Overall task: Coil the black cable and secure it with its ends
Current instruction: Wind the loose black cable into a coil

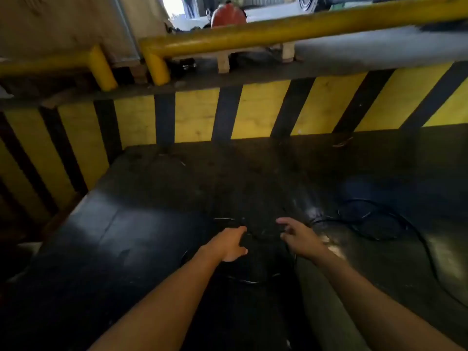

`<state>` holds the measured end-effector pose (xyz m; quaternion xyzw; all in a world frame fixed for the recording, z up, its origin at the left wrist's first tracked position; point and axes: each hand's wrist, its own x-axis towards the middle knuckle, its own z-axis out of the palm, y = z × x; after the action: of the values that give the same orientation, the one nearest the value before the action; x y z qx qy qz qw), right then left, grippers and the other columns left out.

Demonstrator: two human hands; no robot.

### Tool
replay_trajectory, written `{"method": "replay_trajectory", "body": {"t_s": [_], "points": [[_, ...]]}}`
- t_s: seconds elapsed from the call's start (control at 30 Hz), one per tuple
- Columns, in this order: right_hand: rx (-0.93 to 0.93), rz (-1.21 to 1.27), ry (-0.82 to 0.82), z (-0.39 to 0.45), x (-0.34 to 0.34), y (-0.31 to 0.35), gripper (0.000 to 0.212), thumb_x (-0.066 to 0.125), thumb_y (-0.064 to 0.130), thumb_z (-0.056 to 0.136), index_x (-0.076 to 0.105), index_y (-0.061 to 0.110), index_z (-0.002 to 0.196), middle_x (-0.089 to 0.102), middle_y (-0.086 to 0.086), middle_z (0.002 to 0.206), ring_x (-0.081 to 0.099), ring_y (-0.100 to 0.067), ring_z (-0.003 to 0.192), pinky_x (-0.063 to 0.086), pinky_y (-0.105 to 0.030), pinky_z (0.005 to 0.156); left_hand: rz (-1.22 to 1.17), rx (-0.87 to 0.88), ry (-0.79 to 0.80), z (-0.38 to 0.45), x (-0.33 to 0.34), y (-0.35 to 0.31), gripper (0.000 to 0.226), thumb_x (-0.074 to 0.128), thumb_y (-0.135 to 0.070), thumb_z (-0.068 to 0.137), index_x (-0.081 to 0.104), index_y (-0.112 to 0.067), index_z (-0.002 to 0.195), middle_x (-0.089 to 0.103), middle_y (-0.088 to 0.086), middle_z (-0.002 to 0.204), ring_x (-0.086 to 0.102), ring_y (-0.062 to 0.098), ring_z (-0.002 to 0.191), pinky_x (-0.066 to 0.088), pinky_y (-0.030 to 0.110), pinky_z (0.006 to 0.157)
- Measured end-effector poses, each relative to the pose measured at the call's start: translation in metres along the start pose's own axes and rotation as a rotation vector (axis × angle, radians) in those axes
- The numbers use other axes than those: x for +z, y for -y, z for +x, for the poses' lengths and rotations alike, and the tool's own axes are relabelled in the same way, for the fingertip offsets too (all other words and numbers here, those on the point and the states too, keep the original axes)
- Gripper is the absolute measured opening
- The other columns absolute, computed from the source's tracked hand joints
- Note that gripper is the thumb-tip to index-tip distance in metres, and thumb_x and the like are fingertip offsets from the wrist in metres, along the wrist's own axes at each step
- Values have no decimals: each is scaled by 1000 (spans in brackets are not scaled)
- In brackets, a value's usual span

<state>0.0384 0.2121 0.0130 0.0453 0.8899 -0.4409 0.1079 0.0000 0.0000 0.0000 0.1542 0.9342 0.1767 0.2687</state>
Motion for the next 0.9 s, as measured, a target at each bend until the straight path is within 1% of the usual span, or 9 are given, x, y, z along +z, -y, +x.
{"method": "replay_trajectory", "body": {"t_s": [0.17, 0.3, 0.4, 0.5, 0.57, 0.63, 0.73, 0.83, 0.9], "points": [[70, 259, 24, 40, 11, 4, 48, 49, 6, 92, 44, 21, 137, 50, -9, 134, 52, -20, 116, 38, -26, 93, -125, 13, -58, 38, 18, -10, 82, 65, -19, 86, 17, -18, 152, 43, 12, 148, 51, 30, 123, 44, 38, 103], [192, 531, 116, 56, 10, 14, 51, 49, 2, 92, 39, 13, 141, 37, -9, 149, 37, -22, 136, 32, -26, 98, -256, 38, -17, 51, 26, -28, 68, 64, -23, 87, 31, -22, 146, 50, 7, 141, 54, 26, 121, 46, 39, 100], [183, 656, 84, 56, 6, 26, 38, 53, 4, 91, 54, 12, 128, 51, -6, 139, 42, -22, 133, 32, -33, 103, -331, -4, -30, 41, 23, -39, 50, 58, -26, 91, 44, -16, 138, 58, 6, 130, 56, 23, 117, 45, 36, 100], [154, 742, 32, 39, -6, 46, 18, 57, 9, 89, 61, 19, 103, 69, -3, 102, 61, -17, 106, 43, -35, 96, -358, 42, -128, 21, 1, -46, 27, 52, -23, 95, 64, -11, 117, 68, 11, 112, 62, 25, 106, 46, 30, 87], [98, 756, 8, 25, -19, 64, 18, 54, 10, 91, 56, 18, 108, 68, -2, 90, 64, -15, 90, 48, -31, 84, -356, 83, -173, 3, -18, -50, 24, 53, -23, 95, 70, -9, 106, 70, 11, 101, 65, 24, 97, 48, 34, 84], [16, 697, -9, 9, -35, 88, 21, 49, 12, 94, 53, 16, 114, 66, -1, 85, 61, -12, 79, 46, -28, 74, -368, 120, -199, -22, -40, -56, 24, 57, -24, 93, 70, -13, 110, 69, 6, 103, 63, 17, 92, 50, 33, 85], [-127, 508, -15, -21, -62, 128, 27, 45, 7, 95, 56, 6, 120, 65, -2, 80, 56, -10, 69, 44, -23, 68, -368, 152, -231, -55, -73, -66, 32, 63, -30, 88, 66, -16, 117, 68, 5, 113, 63, 15, 90, 51, 25, 72], [-244, 361, -15, -57, -87, 167, 27, 43, 0, 95, 56, -5, 118, 61, -3, 77, 55, -8, 68, 49, -10, 59, -433, 124, -401, -88, -114, -74, 49, 70, -33, 83, 59, -11, 125, 68, 6, 112, 62, 13, 84, 47, 20, 60], [-306, 298, -22, -84, -100, 190, 27, 41, -1, 95, 56, -3, 117, 60, -2, 78, 55, -7, 70, 47, -5, 56, -501, 91, -552, -113, -141, -81, 61, 74, -34, 79, 52, -9, 130, 65, 7, 114, 60, 13, 88, 43, 18, 58]]}}
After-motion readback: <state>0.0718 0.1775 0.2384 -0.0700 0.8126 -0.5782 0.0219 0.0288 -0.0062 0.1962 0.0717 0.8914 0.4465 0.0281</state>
